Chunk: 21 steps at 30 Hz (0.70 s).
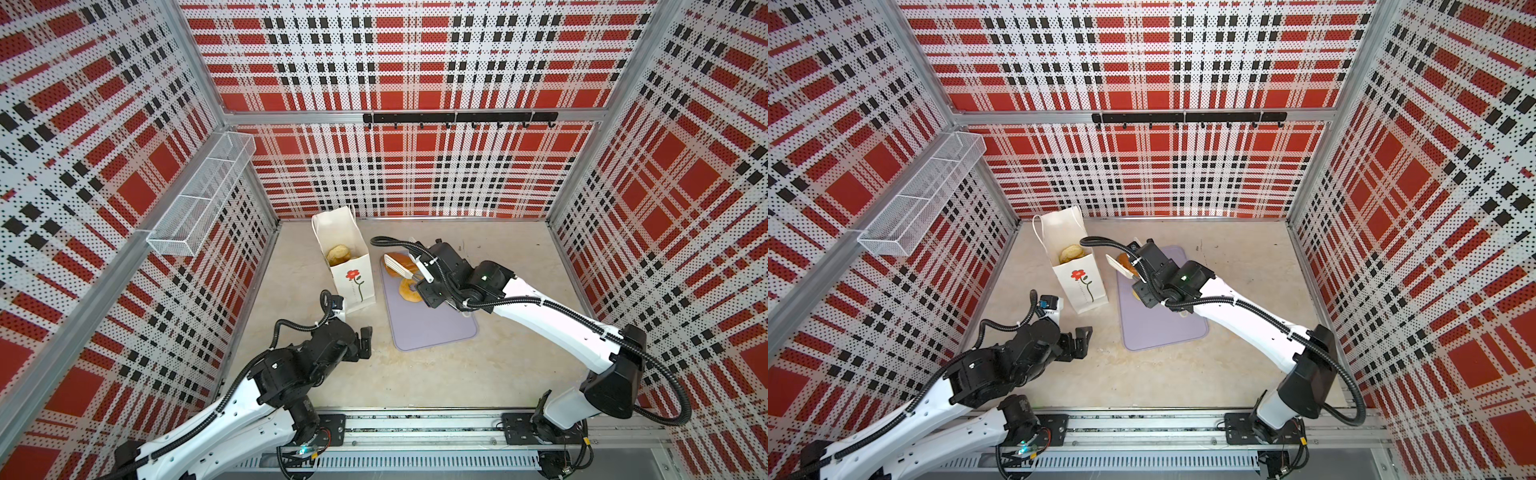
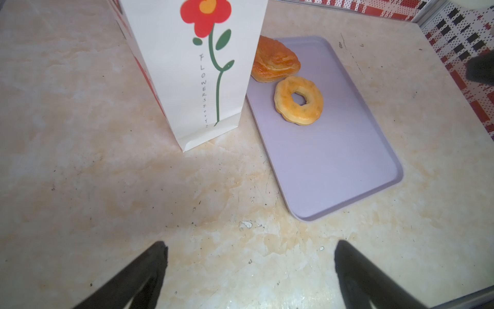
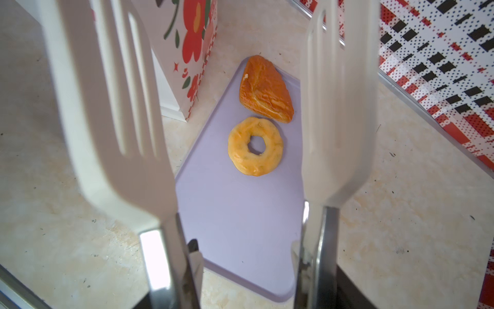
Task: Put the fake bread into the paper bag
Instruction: 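Move the right tongs back over the tray toward the donut, then lower the open right tongs around the donut on the tray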
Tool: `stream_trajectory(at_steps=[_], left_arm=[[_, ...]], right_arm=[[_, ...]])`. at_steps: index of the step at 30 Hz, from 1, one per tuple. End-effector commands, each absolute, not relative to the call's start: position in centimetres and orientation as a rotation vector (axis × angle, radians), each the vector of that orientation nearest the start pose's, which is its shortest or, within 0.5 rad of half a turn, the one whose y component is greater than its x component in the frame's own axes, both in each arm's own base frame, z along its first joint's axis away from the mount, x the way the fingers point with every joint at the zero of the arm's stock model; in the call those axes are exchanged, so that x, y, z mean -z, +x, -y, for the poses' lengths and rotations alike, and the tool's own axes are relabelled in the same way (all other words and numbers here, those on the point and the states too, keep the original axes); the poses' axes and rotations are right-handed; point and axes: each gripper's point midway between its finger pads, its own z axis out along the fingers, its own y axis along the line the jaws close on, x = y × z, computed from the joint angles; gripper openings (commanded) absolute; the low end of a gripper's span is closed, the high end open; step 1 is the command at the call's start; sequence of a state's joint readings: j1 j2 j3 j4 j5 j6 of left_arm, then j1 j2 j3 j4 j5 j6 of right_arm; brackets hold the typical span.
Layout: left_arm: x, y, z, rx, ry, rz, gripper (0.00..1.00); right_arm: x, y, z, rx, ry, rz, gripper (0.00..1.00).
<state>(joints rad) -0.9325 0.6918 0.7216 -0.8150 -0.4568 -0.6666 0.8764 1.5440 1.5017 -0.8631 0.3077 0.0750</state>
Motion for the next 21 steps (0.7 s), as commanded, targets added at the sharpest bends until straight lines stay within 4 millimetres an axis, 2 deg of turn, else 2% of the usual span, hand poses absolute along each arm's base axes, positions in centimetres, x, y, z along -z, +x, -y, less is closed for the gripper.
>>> stream_trajectory(at_steps=[1, 5, 13, 21], left_arm=[[-18.5, 19.7, 13.9, 0.306, 0.057, -2.256, 0.99], [-17.8, 19.7, 14.7, 0.313, 0.071, -2.264, 0.99], [-16.7, 19.9, 15.6, 0.294, 0.109, -2.301, 0.99], [-15.9, 19.8, 15.9, 0.292, 0.113, -2.318, 0.99]], right_arm=[[-25.0, 30.6, -26.5, -0.07, -0.729, -2.254, 0.63], [-22.6, 30.2, -24.9, -0.041, -0.715, -2.318, 0.64], [-16.9, 29.6, -24.0, 0.01, -0.746, -2.461, 0.64], [-13.4, 31.2, -22.9, 0.014, -0.74, -2.579, 0.59]])
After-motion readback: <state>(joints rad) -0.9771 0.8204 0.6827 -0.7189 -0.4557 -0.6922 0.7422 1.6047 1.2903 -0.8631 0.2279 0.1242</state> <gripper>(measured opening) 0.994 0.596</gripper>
